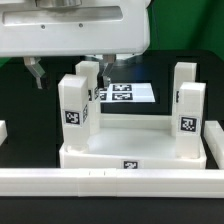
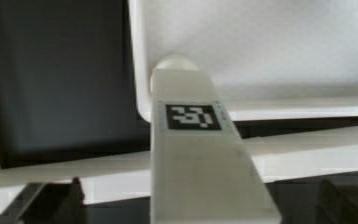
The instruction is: Assemble desk
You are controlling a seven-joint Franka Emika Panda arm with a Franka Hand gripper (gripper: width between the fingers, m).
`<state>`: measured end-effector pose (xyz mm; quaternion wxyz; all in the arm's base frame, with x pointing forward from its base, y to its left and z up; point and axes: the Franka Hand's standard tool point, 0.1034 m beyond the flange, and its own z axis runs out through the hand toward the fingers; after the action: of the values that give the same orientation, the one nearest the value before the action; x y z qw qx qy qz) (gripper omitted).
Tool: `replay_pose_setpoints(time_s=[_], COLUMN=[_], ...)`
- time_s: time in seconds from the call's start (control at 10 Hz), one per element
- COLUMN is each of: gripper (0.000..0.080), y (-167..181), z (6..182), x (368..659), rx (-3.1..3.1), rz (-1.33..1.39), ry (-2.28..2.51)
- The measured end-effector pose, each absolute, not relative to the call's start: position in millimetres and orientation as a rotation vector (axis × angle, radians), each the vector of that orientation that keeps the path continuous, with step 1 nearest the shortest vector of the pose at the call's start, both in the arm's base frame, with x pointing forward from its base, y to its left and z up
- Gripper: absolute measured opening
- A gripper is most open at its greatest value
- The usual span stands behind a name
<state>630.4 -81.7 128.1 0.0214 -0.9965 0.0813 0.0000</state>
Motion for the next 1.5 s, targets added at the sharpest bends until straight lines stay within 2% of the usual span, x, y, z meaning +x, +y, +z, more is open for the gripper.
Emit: replay_pose_setpoints(time_s=[0.1,0.2,0.3,0.4,0.8,1.5], gripper=[0.0519,0.0519,0.0369,0.029,0.029,0.029], y=[-81.1,-81.0,-81.3,-81.7,-82.0,-77.6], z=[126.5,126.3,126.3,126.3,126.3,125.1], x=[629.3,629.0,629.0,629.0,629.0,628.9], rx=[-3.089,-3.089,-3.089,-3.089,-3.086,-2.785], rz=[0.003,0.003,0.003,0.003,0.003,-0.118], ry=[0.251,0.248,0.249,0.25,0.283,1.322])
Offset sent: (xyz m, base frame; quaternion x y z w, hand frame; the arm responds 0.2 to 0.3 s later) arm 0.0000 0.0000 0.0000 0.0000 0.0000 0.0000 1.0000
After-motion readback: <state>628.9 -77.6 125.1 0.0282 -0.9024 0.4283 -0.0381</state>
